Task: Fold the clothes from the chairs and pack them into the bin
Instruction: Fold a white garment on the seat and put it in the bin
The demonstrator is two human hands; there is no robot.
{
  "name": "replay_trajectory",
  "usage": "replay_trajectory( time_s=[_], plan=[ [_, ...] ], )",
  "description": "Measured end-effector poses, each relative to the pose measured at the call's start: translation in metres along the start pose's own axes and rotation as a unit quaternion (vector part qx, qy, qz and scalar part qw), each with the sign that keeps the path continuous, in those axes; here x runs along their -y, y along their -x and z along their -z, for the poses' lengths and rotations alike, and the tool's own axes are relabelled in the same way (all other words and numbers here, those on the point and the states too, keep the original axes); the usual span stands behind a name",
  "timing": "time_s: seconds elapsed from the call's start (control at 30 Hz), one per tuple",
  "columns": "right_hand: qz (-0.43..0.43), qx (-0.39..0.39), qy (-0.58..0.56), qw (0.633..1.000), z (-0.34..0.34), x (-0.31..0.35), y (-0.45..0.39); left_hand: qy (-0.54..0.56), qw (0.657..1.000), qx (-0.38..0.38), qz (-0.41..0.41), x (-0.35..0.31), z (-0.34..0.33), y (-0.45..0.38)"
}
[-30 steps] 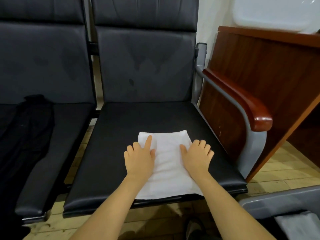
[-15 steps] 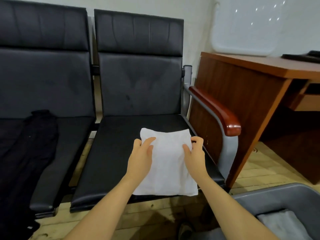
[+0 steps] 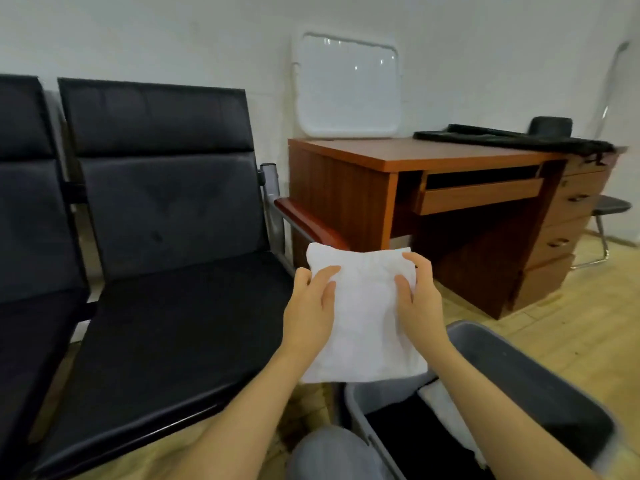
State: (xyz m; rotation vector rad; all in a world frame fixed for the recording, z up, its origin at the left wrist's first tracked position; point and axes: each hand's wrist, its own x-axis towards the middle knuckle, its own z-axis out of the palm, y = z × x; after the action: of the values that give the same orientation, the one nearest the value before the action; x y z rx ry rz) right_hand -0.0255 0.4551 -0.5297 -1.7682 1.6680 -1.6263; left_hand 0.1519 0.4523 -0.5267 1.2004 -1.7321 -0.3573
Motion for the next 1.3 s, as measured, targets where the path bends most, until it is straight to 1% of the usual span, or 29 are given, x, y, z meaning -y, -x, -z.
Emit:
replay_trajectory(
  time_s=[0.13, 0.27, 0.33, 0.47, 0.53, 0.6, 0.73, 0.77, 0.8, 0.83, 0.87, 0.9, 0.93, 0.97, 1.0, 1.07, 1.13, 1.2, 1.23, 1.27, 1.3],
  plan=[
    [-0.041, -0.022, 0.031, 0.998, 0.054, -0.066, 0.005, 0.033, 0.997, 0.069, -0.001, -0.022, -0.08, 0.008],
    [-0.105, -0.014, 0.1, 0.989, 0.096, -0.143, 0.011, 0.047, 0.99, 0.132, 0.021, -0.026, -0.166, 0.02],
    [-0.125, 0.009, 0.131, 0.983, 0.111, -0.179, 0.017, 0.047, 0.984, 0.165, 0.048, -0.024, -0.208, 0.031],
    [-0.158, 0.06, 0.186, 0.968, 0.135, -0.243, 0.03, 0.063, 0.961, 0.232, 0.14, -0.017, -0.281, 0.059],
    [-0.17, 0.082, 0.205, 0.96, 0.142, -0.269, 0.033, 0.096, 0.945, 0.252, 0.183, -0.012, -0.311, 0.072],
    [-0.171, 0.108, 0.24, 0.949, 0.146, -0.295, 0.032, 0.117, 0.937, 0.259, 0.205, -0.004, -0.34, 0.082],
    [-0.154, 0.141, 0.332, 0.92, 0.139, -0.347, 0.019, 0.125, 0.936, 0.23, 0.234, 0.013, -0.389, 0.095],
    [-0.147, 0.148, 0.358, 0.91, 0.134, -0.361, 0.015, 0.124, 0.933, 0.234, 0.244, 0.019, -0.4, 0.098],
    [-0.144, 0.158, 0.388, 0.896, 0.126, -0.378, 0.011, 0.116, 0.926, 0.255, 0.252, 0.026, -0.411, 0.101],
    [-0.148, 0.165, 0.421, 0.879, 0.117, -0.394, 0.008, 0.082, 0.918, 0.296, 0.252, 0.035, -0.422, 0.105],
    [-0.161, 0.169, 0.447, 0.863, 0.108, -0.41, 0.007, 0.012, 0.904, 0.352, 0.245, 0.044, -0.432, 0.108],
    [-0.181, 0.171, 0.459, 0.853, 0.098, -0.424, 0.009, -0.073, 0.882, 0.412, 0.218, 0.054, -0.44, 0.112],
    [-0.203, 0.171, 0.459, 0.848, 0.09, -0.433, 0.013, -0.144, 0.858, 0.461, 0.172, 0.063, -0.445, 0.114],
    [-0.227, 0.177, 0.452, 0.844, 0.081, -0.443, 0.021, -0.193, 0.839, 0.495, 0.119, 0.074, -0.449, 0.115],
    [-0.249, 0.185, 0.443, 0.841, 0.074, -0.451, 0.032, -0.223, 0.826, 0.513, 0.065, 0.083, -0.452, 0.114],
    [-0.286, 0.206, 0.426, 0.833, 0.065, -0.465, 0.057, -0.253, 0.821, 0.512, -0.023, 0.105, -0.461, 0.107],
    [-0.318, 0.225, 0.416, 0.822, 0.061, -0.478, 0.078, -0.278, 0.818, 0.493, -0.102, 0.123, -0.472, 0.097],
    [-0.338, 0.246, 0.426, 0.802, 0.06, -0.489, 0.093, -0.293, 0.811, 0.47, -0.189, 0.133, -0.484, 0.086],
    [-0.344, 0.257, 0.436, 0.791, 0.06, -0.493, 0.096, -0.296, 0.799, 0.476, -0.215, 0.137, -0.489, 0.08],
    [-0.352, 0.262, 0.443, 0.782, 0.061, -0.495, 0.098, -0.299, 0.785, 0.498, -0.216, 0.141, -0.494, 0.074],
    [-0.364, 0.258, 0.447, 0.775, 0.063, -0.496, 0.099, -0.303, 0.772, 0.526, -0.19, 0.147, -0.496, 0.069]
  ],
)
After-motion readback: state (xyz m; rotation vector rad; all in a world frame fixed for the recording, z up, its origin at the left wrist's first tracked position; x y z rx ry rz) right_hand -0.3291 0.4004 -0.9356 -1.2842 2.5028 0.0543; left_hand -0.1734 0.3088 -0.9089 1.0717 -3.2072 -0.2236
